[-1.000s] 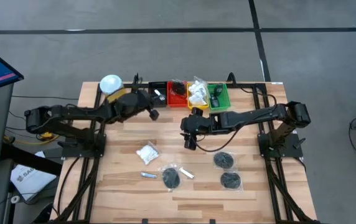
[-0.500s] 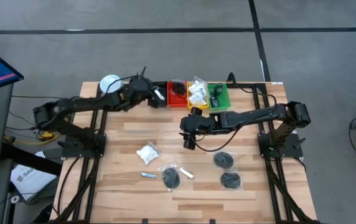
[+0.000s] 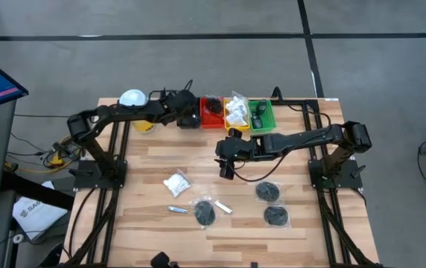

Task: Pick & Place Travel size toiletries
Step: Put the nail cutter into the black bin

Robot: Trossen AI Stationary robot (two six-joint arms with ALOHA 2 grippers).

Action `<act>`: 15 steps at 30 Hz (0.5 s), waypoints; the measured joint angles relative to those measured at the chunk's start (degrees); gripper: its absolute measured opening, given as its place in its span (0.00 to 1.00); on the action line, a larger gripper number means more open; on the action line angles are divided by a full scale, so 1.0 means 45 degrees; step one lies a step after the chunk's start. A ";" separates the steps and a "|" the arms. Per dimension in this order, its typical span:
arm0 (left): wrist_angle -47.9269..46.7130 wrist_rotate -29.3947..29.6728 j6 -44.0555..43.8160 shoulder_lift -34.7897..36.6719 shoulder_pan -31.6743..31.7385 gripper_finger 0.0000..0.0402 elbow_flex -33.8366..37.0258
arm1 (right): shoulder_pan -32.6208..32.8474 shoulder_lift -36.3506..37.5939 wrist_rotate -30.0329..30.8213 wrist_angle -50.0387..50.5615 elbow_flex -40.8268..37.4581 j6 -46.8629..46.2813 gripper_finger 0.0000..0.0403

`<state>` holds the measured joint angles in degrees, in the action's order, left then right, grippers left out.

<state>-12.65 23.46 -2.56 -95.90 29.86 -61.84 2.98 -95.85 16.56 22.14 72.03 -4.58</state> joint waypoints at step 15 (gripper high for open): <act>-0.0678 -0.0591 -0.0254 0.0005 0.0051 0.10 -0.0005 | 0.0010 -0.0005 -0.0005 0.0023 0.0000 -0.0010 0.55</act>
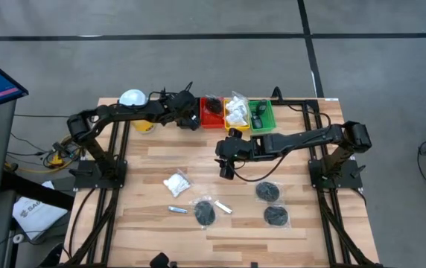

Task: Pick & Place Travel size toiletries
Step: Put the nail cutter into the black bin

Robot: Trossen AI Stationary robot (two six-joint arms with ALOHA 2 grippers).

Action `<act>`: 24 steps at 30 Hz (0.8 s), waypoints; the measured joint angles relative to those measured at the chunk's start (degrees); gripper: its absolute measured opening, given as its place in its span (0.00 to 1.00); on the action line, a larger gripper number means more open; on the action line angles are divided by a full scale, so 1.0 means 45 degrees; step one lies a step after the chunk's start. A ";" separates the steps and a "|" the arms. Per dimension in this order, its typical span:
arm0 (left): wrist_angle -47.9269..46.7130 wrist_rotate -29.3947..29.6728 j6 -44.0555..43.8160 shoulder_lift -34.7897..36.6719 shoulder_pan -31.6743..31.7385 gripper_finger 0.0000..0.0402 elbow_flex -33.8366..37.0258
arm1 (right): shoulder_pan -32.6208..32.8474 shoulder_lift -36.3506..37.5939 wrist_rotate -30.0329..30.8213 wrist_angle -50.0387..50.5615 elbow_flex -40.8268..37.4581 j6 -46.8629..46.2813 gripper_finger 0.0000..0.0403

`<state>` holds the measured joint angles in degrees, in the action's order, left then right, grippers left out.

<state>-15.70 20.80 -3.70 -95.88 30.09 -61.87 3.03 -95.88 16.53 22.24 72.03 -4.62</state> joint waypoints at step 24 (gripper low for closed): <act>0.0004 0.0097 0.0102 0.0010 0.0010 0.20 0.0000 | 0.0000 0.0000 0.0000 0.0000 0.0000 0.0000 0.55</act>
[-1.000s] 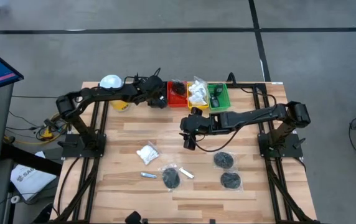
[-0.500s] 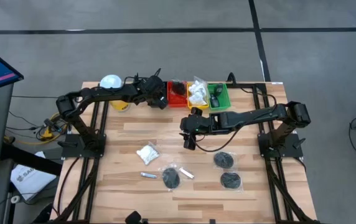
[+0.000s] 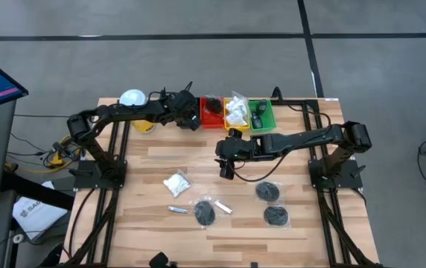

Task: Pick & Place Travel size toiletries
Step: Put the nail cutter into the black bin, then put the cotton pack into the yellow bin

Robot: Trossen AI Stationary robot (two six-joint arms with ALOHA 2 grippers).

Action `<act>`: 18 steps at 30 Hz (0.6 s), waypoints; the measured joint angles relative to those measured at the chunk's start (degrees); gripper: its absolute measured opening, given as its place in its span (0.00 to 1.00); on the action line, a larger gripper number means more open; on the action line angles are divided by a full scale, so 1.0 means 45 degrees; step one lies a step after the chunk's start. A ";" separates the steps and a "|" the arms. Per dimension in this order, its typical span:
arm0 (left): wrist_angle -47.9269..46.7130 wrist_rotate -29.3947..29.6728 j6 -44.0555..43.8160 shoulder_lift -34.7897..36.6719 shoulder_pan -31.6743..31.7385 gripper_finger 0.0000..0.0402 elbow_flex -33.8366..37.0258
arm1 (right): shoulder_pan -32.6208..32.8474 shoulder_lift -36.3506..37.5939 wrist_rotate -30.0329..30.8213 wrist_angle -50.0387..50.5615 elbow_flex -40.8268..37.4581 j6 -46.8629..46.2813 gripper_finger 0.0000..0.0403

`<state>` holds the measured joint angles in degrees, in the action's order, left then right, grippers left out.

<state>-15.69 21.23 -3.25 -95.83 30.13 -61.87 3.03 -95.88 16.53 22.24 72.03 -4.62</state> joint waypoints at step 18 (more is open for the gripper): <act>-0.0505 -0.0050 0.0733 0.0037 0.0270 0.43 -0.0005 | -0.0005 0.0000 0.0000 0.0005 -0.0005 0.0000 0.55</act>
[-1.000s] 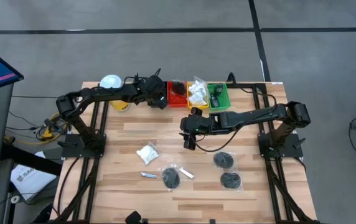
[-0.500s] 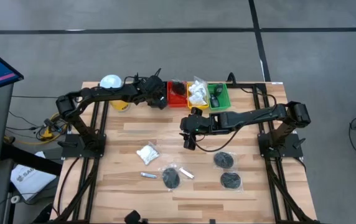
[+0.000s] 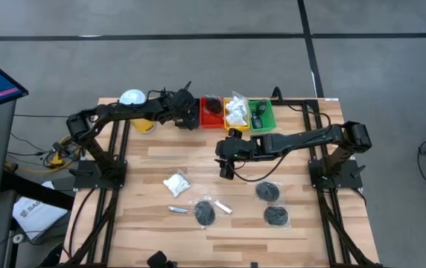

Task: Pick & Place Travel size toiletries
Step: Put the cotton pack into the yellow bin

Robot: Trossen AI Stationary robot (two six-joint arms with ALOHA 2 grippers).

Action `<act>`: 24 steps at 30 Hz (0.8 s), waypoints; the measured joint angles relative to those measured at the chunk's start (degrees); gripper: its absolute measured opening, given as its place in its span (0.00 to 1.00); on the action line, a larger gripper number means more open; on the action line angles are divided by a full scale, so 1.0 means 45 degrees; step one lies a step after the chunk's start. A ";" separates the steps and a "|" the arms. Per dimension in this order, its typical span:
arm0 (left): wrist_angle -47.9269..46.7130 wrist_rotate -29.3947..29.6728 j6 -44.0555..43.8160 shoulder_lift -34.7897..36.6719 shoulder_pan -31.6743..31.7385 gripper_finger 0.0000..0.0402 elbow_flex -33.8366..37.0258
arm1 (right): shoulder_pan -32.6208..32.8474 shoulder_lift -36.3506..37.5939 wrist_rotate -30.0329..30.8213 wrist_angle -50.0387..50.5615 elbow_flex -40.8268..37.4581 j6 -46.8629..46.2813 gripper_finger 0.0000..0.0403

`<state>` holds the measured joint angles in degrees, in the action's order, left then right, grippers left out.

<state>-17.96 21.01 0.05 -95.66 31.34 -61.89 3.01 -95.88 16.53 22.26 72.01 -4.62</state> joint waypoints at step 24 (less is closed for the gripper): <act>-0.1360 -0.4322 -0.1841 0.5653 -0.4411 0.38 0.4442 | 0.0165 0.0000 -0.0039 0.0454 -0.0005 -0.0560 0.55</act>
<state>-24.08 1.56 -8.23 -70.23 11.49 -41.90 3.75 -95.88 16.36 24.30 71.99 -7.14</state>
